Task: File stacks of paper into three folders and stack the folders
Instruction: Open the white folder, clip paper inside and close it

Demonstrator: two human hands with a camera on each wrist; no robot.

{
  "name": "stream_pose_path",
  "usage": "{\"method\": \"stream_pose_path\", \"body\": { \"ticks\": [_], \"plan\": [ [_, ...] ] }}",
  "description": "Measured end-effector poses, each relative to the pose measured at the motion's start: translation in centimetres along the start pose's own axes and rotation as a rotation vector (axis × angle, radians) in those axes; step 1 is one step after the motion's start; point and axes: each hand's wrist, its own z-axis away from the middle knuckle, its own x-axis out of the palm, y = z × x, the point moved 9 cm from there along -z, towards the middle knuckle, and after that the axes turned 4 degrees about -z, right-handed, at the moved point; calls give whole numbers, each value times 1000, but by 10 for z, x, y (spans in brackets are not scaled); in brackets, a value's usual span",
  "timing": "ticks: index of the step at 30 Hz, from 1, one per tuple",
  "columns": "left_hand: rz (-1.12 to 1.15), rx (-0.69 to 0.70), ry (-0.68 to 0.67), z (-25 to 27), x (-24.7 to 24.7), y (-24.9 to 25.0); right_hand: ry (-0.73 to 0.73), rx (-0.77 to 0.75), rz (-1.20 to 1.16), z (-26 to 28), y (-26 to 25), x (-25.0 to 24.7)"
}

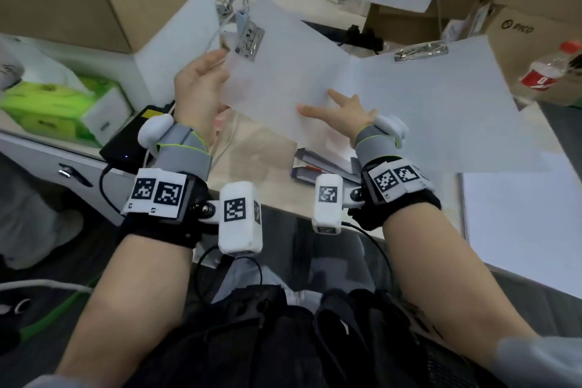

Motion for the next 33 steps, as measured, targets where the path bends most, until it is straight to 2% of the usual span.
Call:
{"method": "stream_pose_path", "body": {
  "ticks": [7,13,17,22,27,33],
  "plan": [
    [-359,-14,62,-16,-15,-23,-7,33,-76,-8,8,9],
    [-770,-57,59,-36,-12,-25,19,46,9,-20,11,7],
    [-925,-63,40,-52,5,-8,79,64,113,-35,9,-10],
    [-958,-119,33,-68,14,-4,128,64,274,-51,10,-13],
    [-829,-200,-18,-70,18,-14,115,64,250,-59,22,-9],
    [-798,-220,76,-73,15,-17,91,60,109,-61,31,-2]
  ]
}}
